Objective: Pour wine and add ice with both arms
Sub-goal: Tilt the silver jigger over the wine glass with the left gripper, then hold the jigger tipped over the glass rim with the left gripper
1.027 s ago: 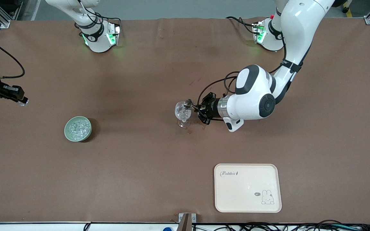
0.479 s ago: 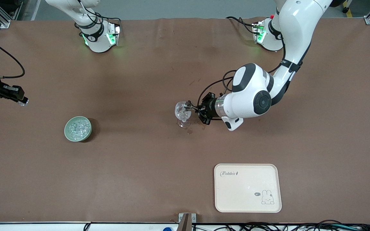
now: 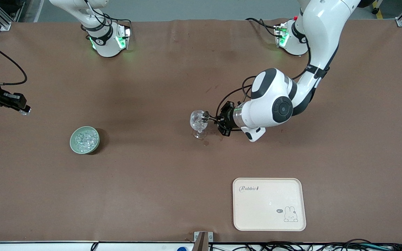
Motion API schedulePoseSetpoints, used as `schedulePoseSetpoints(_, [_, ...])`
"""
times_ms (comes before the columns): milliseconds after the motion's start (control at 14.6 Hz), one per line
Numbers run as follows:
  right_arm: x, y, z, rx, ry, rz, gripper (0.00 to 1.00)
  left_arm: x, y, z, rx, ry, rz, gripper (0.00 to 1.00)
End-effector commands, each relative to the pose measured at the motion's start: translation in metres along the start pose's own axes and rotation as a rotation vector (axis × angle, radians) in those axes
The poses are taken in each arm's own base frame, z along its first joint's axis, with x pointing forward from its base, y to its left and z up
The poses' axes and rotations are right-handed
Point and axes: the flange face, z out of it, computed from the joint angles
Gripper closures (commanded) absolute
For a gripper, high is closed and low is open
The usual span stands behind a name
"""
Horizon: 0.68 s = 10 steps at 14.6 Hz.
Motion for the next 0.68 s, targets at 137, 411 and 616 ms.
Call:
schedulePoseSetpoints(137, [-0.008, -0.001, -0.007, -0.01, 0.009, -0.012, 0.93, -0.015, -0.007, -0.001, -0.018, 0.037, -0.003, 1.0])
schedulePoseSetpoints(411, [-0.008, -0.001, -0.006, -0.008, 0.006, -0.012, 0.93, -0.019, -0.009, 0.001, -0.028, 0.079, -0.016, 1.0])
schedulePoseSetpoints(616, [-0.008, 0.0, -0.007, -0.008, 0.008, -0.011, 0.93, -0.026, -0.012, 0.0, -0.033, 0.094, -0.014, 1.0])
